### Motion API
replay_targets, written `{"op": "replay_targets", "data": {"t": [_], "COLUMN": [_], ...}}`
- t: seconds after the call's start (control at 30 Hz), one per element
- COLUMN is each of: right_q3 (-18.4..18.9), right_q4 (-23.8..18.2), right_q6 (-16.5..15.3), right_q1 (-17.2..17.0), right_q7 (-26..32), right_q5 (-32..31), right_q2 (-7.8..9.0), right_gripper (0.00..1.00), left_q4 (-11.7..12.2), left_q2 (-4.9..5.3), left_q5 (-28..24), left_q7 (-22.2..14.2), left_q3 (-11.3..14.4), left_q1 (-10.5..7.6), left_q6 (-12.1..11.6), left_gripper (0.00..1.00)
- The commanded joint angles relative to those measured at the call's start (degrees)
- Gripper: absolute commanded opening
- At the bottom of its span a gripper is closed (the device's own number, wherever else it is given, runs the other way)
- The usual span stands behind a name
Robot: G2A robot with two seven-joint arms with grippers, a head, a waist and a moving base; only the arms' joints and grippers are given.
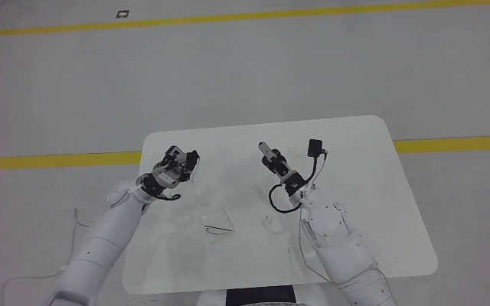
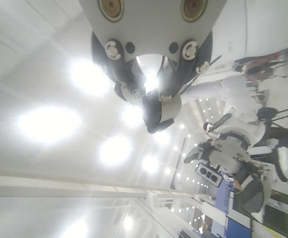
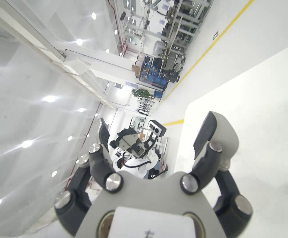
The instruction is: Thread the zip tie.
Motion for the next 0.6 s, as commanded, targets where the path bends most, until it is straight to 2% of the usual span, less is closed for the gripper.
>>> {"op": "replay_targets", "data": {"t": [0.0,0.17,0.43,0.57], "right_q3": [1.22,2.5,1.91,1.91], "right_q4": [-0.68,-2.19,-1.62,-1.62], "right_q6": [0.86,2.62,3.12,3.12], "right_q1": [-0.63,-1.91,-2.18,-2.18], "right_q7": [-1.79,-5.85,-8.16,-8.16], "right_q5": [-1.28,-3.08,-4.36,-4.36], "right_q2": [0.2,0.43,0.49,0.49], "right_gripper": [1.0,1.0,1.0,1.0], "left_q4": [-1.29,-4.44,-8.95,-9.34], "left_q2": [0.4,1.32,2.07,2.16], "left_q5": [3.79,11.13,13.21,13.33], "left_q7": [0.02,0.02,0.02,0.02], "left_q3": [-0.57,-2.21,-4.2,-4.34], "left_q1": [0.16,0.63,2.5,2.77], "left_q6": [-1.72,-5.63,-6.14,-6.03], "left_gripper": [0.0,0.0,0.0,0.0]}}
